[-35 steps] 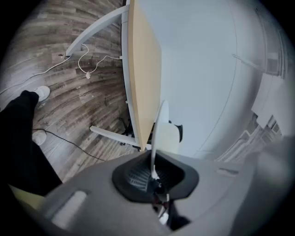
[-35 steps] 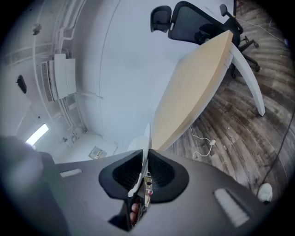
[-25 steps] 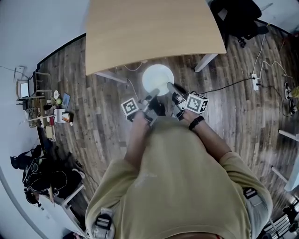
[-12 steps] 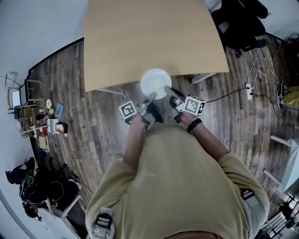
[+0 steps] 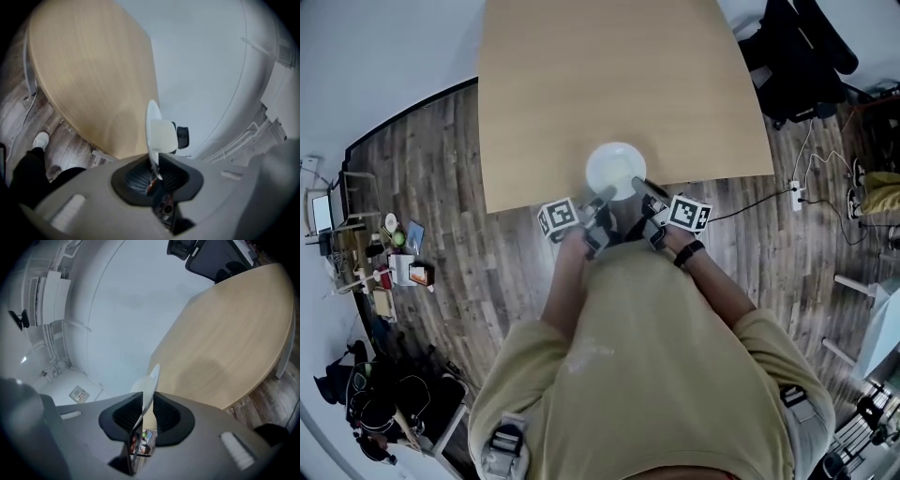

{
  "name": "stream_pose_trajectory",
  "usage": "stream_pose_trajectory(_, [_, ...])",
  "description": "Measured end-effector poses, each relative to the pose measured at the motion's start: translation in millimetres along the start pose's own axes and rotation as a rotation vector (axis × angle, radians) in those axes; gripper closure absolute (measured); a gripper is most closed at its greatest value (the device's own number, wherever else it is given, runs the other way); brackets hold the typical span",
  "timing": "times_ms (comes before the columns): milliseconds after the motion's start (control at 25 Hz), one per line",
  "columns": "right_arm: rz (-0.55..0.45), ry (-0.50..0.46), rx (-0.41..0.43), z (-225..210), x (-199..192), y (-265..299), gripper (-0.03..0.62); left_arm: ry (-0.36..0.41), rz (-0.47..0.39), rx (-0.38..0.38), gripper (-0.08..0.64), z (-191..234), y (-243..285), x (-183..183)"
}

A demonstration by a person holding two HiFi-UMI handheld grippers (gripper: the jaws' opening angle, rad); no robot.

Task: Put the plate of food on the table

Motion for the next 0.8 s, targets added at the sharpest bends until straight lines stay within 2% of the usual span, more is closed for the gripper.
stream_pose_trajectory(120, [0.031, 0.028, -0.053, -10.0, 0.5, 6.9, 0.518, 0.036, 0.059, 0.037, 0.514, 5.9, 7.3, 9.4])
stream_pose_trajectory(280, [0.023, 0.064, -0.068, -24.1, 11.1, 20.2, 0.529, 0.046, 0.058, 0.052, 0.517, 14.0, 21.8, 23.8])
stream_pose_trajectory(440, [0.032, 0.083, -0.090, -35.5, 22.3, 46.5, 0.518, 0.104, 0.096, 0.114, 0.512, 17.2, 34.5, 53.5])
stream_pose_trajectory(800, [0.065, 0.121, -0.122, -65.9, 78.6, 97.5, 0.513, 0.198, 0.150, 0.240, 0.497, 16.1, 90.6, 114.3])
Point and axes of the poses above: the fingertips, and each gripper's own axes: y forward along the fingers, z to its left, x out of its top, the point moved 7 cm from there along -y, backward along the fingers, and after that the axes turned 5 degrees about -x, right-handed, at the moved point
